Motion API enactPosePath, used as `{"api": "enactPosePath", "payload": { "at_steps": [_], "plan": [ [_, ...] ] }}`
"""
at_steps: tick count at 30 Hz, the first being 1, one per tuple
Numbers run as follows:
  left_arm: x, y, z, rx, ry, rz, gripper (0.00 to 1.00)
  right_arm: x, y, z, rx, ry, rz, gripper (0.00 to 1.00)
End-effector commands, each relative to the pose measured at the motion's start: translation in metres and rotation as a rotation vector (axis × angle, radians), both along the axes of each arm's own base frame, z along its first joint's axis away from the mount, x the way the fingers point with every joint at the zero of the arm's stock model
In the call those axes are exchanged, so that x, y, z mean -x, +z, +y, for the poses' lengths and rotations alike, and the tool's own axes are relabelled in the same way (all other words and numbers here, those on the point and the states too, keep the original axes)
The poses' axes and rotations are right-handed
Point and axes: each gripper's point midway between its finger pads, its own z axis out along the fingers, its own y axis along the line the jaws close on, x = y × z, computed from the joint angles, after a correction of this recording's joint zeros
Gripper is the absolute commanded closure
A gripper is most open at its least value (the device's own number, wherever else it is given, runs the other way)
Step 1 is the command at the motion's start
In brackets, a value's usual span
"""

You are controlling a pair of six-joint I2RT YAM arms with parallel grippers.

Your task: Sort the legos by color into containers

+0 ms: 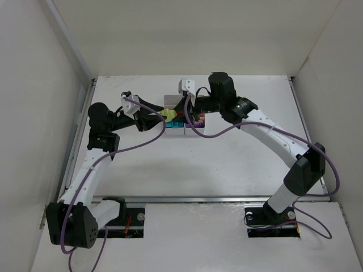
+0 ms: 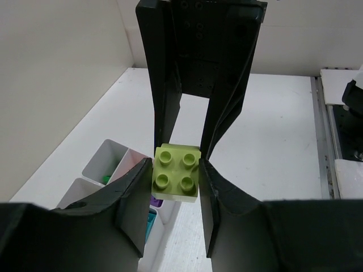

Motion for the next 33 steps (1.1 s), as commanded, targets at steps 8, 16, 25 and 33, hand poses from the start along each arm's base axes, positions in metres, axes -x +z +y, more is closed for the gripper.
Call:
{"api": "enactPosePath", "payload": {
  "at_steps": [8, 16, 25, 33],
  "plan": [
    [0.01, 0.016, -0.003, 0.01, -0.043, -0.036, 0.42, 0.013, 0.029, -0.003, -0.051, 0.024, -0.081, 0.89],
    [0.011, 0.017, -0.005, 0.008, -0.051, -0.045, 0.73, 0.02, 0.033, 0.0, -0.055, 0.033, -0.09, 0.89],
    [0.013, 0.012, -0.005, 0.009, -0.062, -0.018, 0.56, 0.025, 0.041, 0.0, -0.066, 0.033, -0.105, 0.89],
    [0.008, 0.014, -0.004, 0.02, -0.032, -0.008, 1.0, 0.016, 0.026, 0.002, -0.039, -0.006, -0.068, 0.89]
  ]
}}
